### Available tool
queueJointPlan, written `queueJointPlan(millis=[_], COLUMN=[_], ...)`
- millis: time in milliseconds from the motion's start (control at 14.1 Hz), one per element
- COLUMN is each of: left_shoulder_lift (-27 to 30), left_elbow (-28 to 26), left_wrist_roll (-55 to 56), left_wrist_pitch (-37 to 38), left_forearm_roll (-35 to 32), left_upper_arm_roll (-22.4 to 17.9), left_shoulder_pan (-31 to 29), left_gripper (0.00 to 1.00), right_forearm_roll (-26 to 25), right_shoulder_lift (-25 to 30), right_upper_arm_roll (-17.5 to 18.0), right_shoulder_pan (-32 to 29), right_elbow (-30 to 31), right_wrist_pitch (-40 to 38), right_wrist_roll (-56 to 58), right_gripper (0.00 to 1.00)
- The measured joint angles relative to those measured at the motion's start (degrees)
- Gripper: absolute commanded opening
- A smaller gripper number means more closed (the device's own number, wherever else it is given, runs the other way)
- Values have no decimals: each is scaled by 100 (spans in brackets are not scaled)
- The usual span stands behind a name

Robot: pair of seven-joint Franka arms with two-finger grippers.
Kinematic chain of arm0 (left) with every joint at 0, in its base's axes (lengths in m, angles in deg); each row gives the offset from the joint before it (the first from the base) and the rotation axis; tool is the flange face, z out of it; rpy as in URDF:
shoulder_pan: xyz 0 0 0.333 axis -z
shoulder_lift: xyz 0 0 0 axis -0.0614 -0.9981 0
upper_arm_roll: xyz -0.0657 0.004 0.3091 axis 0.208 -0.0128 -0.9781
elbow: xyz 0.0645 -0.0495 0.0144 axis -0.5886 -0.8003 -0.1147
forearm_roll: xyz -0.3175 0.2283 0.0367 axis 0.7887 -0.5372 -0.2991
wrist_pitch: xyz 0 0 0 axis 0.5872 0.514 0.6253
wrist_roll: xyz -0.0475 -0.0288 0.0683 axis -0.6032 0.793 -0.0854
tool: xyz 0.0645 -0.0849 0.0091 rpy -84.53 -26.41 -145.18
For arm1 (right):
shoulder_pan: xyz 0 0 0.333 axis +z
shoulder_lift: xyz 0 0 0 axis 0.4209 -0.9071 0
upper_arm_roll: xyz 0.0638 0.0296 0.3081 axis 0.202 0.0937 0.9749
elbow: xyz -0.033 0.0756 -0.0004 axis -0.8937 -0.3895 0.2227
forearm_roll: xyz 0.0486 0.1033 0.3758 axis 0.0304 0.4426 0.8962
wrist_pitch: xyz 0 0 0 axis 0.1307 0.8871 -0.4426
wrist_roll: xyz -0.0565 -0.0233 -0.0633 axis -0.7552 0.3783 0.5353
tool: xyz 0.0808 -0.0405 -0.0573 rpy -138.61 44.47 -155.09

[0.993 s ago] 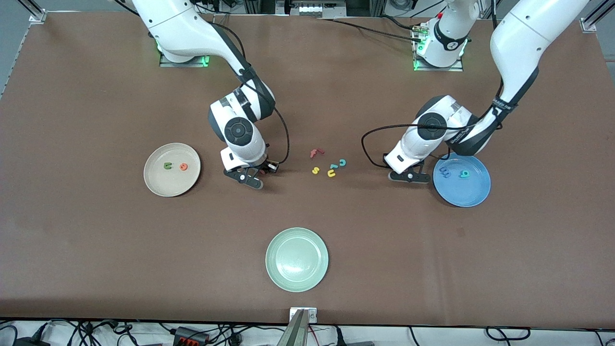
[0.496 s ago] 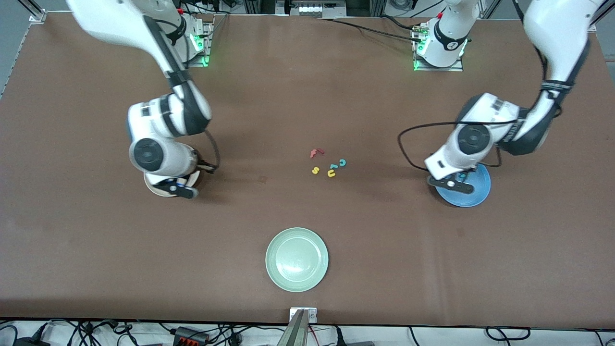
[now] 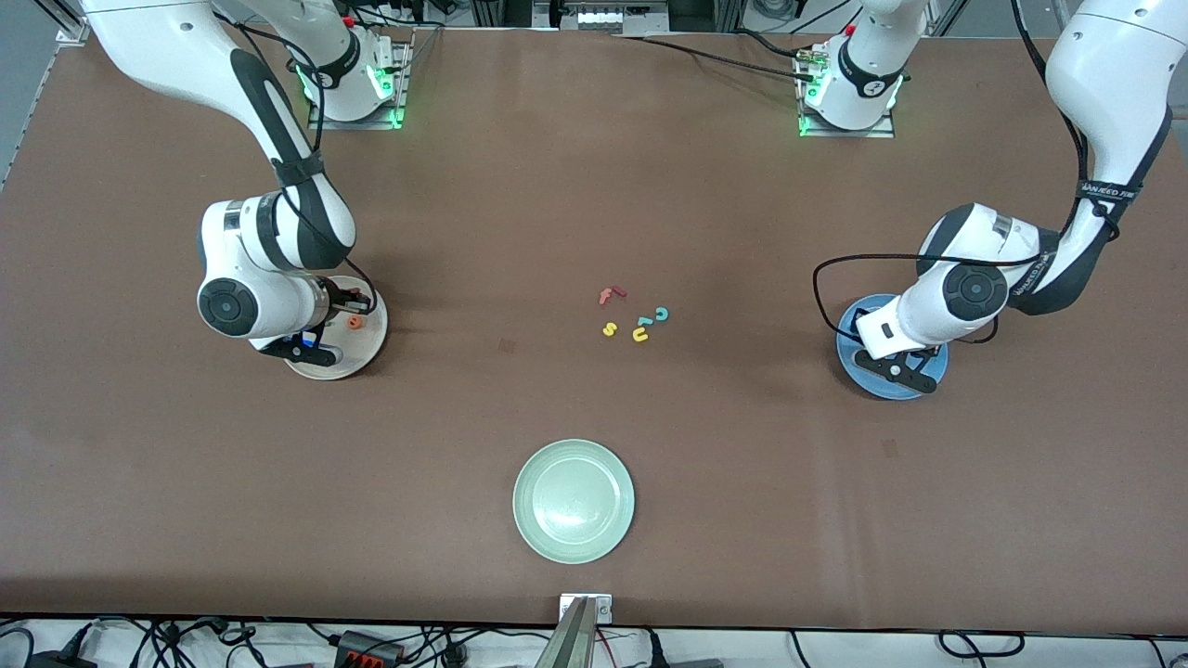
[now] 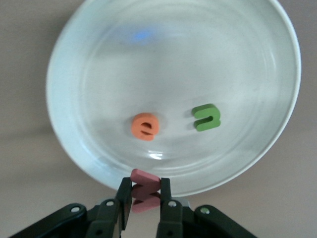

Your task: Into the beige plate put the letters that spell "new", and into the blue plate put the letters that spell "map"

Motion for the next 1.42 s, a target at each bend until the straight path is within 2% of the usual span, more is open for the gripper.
queueJointPlan(millis=[142,213,284,355,426,496,567,780,993,1064,1277,1418], left_shoulder_lift=[18,40,70,117,173,234,306,446,678,902,1716,2082], left_elbow=[134,255,436,712,1057,1447,1807,2811,3575,3689,3722,3624], left_wrist_roll=[-37,-45,-46,-44,-35,-26,-24,-29,-28,-27,-49,-70], left_wrist_pitch=[45,208,551,1081,1708,2321,2838,4075,4651,4705,4731,4673], left_forearm_roll=[0,0,0,1,27,108,274,826,1323,1637,2816,3082], left_upper_arm_roll=[32,96,246,465,708,942,1101,1308,1235,876,-1070,-2243], left_shoulder_pan=[0,-6,-17,-16,-7,9,32,48,116,312,1434,2242], left_gripper=[100,100,100,100,100,100,100,100,100,100,100,100], right_forearm_roll=[0,0,0,0,1,1,1,2,2,2,2,2], right_shoulder_lift=[-65,-115,-162,-201,-228,-239,-239,-198,73,208,543,644], right_upper_arm_roll=[2,3,7,12,16,17,18,33,55,55,11,-146], right_shoulder_pan=[-37,-42,-43,-43,-43,-43,-44,-43,-42,-43,-61,-83], right_elbow=[36,40,40,39,40,38,31,-50,-312,-533,-1557,-2305], right_wrist_pitch=[179,254,331,392,420,441,461,471,159,-199,-1663,-2338], right_wrist_roll=[43,62,68,68,68,68,68,68,68,68,63,70], right_gripper=[13,18,29,54,72,97,100,100,100,100,100,100])
